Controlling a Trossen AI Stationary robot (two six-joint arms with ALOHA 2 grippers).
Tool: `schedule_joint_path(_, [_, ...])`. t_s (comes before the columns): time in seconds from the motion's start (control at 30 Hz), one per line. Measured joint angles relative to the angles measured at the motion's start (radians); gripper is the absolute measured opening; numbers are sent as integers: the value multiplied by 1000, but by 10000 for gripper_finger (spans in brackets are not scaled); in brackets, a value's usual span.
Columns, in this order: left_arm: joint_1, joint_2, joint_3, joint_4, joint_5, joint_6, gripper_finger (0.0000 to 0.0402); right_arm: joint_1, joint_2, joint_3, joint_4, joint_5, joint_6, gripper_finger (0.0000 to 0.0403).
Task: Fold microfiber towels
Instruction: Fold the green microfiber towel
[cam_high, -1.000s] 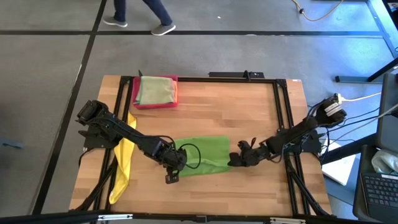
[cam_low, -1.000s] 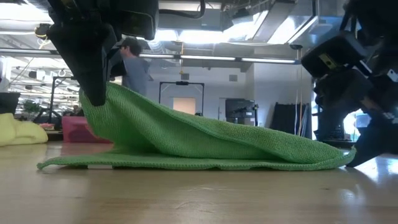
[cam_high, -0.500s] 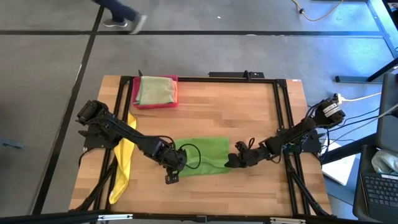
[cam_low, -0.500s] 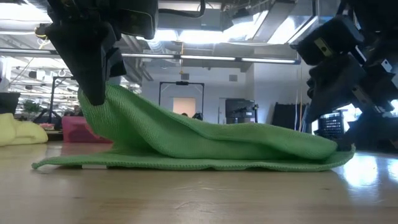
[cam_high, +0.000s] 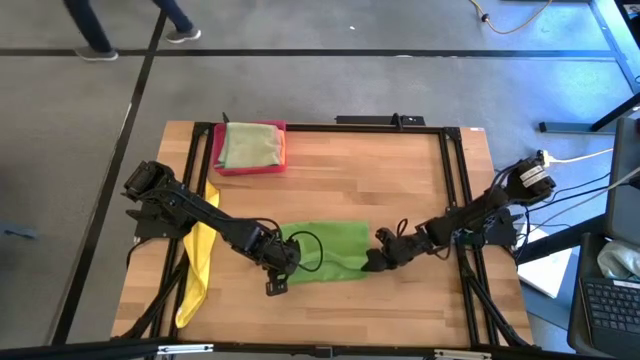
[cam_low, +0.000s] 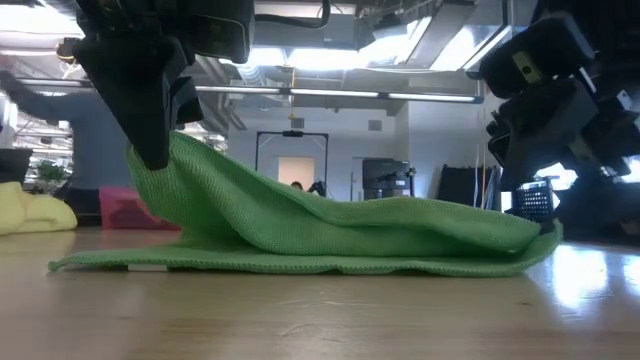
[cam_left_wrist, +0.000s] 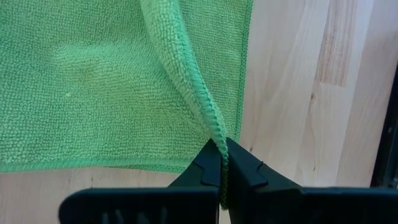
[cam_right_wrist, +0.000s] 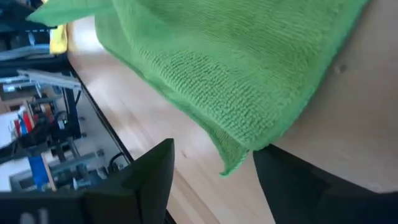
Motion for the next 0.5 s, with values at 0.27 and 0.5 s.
schedule_joint_path(0.27, [0, 0, 0, 0, 0, 0, 0, -84, -35, 0, -1, -61, -90, 191])
schedule_joint_path(0.5, [0, 0, 0, 0, 0, 0, 0, -141, -40, 0, -8, -211, -150, 177])
